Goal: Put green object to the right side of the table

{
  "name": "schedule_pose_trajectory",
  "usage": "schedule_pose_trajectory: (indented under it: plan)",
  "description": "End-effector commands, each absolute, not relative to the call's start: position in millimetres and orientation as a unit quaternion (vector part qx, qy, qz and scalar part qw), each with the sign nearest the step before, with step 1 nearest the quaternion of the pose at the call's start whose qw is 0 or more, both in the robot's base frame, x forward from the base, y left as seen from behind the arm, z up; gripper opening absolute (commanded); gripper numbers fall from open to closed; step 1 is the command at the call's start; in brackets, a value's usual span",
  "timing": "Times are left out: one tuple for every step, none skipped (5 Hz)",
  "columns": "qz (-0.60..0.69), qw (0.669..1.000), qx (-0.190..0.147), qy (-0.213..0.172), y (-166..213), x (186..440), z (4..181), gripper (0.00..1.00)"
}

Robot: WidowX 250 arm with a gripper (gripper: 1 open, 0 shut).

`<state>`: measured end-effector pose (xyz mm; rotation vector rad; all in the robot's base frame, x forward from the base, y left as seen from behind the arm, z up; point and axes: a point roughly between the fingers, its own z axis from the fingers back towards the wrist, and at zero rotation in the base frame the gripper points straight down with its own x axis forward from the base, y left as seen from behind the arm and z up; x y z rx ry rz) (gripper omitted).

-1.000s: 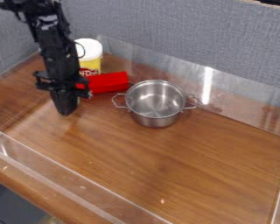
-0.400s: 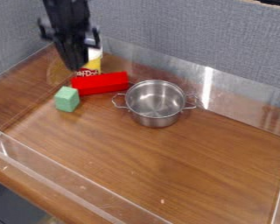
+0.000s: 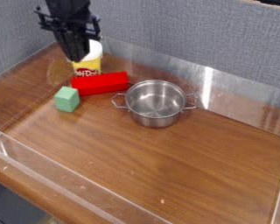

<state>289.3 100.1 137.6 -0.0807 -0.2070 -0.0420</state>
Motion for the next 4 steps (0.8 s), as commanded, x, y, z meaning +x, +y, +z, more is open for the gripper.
schedule_pose_trajectory:
  plan:
    - [-0.032,0.993,-0.030,-0.112,107,294,134.8,1.00]
    - [-0.029,0.994,-0.026,-0.100,113,296,115.8,1.00]
    - [-0.026,0.996,-0.020,-0.086,118,299,93.5,1.00]
    - [-0.022,0.997,-0.012,-0.071,121,301,72.1,1.00]
